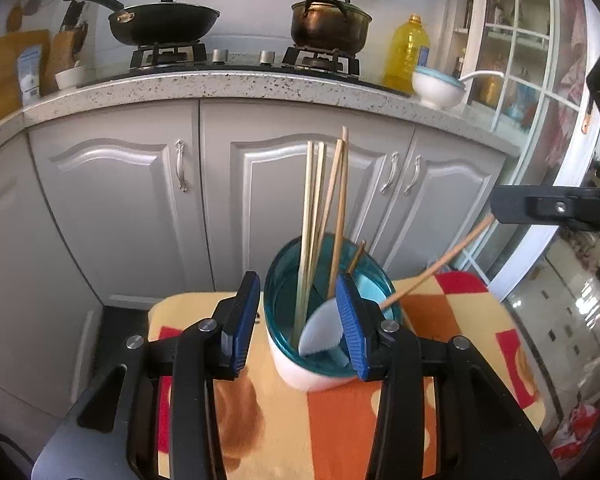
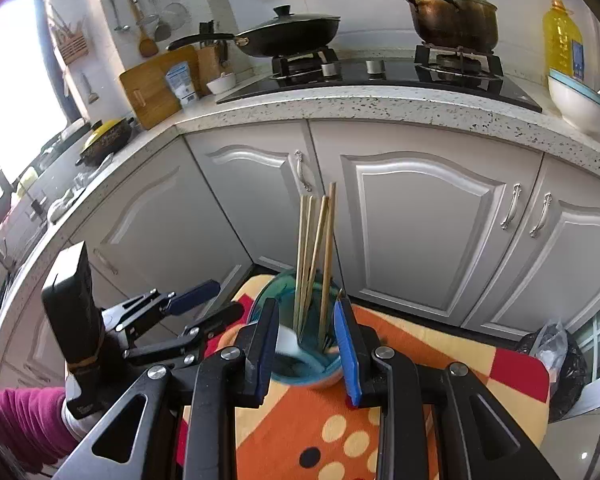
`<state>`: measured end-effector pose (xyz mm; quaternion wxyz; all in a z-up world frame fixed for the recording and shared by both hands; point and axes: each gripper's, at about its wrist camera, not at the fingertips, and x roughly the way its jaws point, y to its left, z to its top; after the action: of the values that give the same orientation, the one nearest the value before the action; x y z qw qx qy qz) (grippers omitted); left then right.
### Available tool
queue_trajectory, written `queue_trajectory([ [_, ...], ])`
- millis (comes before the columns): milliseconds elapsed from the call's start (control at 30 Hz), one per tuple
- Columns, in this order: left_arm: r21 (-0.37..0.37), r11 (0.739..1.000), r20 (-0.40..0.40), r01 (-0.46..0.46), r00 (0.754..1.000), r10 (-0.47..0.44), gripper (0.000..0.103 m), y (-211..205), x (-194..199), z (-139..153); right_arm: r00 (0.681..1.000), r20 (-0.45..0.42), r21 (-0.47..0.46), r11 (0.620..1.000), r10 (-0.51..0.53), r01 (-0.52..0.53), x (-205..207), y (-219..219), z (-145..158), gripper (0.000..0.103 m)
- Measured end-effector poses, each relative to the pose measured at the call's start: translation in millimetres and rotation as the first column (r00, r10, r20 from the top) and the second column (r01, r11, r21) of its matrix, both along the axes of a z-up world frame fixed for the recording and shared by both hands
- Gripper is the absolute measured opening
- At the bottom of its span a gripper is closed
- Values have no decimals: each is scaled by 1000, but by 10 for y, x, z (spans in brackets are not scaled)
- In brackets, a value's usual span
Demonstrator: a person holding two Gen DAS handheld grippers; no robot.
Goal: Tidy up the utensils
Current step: 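Lower the chopsticks into the cup and open both grippers, then move both grippers back down to the last chopsticks and fork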
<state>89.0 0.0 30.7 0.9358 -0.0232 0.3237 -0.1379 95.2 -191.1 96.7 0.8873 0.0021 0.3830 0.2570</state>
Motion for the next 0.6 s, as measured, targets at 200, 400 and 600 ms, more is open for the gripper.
queue_trajectory([
  [200, 26, 1000, -12, 2, 1000, -2, 39, -78, -129, -13, 1000, -5, 8, 1000, 16, -16, -282, -36, -79, 28],
  [400, 47, 999, -26, 9, 1000, -8, 39, -166, -240, -44, 999, -37, 2, 1000, 7, -7, -477, -143, -273, 31],
  [600, 58, 998, -43, 35, 999, -32, 39, -251, -319, -103, 991, -115, -13, 998, -63, 62, -550, -472, -670, 32],
])
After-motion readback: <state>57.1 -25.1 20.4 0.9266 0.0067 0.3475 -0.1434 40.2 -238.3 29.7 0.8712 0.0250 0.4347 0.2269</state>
